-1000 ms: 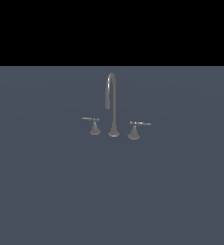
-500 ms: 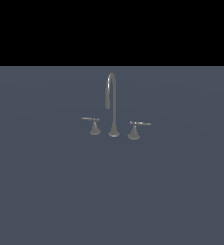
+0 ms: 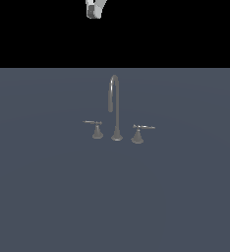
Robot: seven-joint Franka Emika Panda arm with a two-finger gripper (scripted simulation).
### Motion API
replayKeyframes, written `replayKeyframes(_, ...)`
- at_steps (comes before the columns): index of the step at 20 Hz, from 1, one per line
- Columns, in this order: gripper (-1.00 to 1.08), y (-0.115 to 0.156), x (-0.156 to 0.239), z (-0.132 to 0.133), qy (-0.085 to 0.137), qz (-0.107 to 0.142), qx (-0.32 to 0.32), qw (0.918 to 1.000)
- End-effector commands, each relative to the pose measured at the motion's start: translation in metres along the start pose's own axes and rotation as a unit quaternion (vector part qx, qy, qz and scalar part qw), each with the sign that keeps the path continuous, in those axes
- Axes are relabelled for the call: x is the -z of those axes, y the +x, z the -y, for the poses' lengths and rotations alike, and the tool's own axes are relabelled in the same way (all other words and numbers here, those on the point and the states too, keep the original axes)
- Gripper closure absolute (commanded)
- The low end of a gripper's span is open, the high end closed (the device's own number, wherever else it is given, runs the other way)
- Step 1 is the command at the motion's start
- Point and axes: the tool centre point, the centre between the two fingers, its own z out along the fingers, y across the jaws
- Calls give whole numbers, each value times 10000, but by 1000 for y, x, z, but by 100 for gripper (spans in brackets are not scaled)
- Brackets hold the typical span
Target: Turn on the faucet by rotating a designated handle.
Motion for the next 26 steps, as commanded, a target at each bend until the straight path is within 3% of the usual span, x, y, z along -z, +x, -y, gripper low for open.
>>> replayKeyframes(1, 108, 14, -16, 13, 19, 37, -381, 9993)
replayKeyframes(7, 108, 44, -58, 39, 8, 70, -1280, 9918)
replayKeyframes(13, 108, 72, -106, 62, -45, 21, -2163, 9763)
replayKeyframes(19, 108, 98, -157, 80, -116, -115, -3007, 9536)
replayKeyframes(26, 108, 123, -219, 96, -184, -381, -3913, 9193)
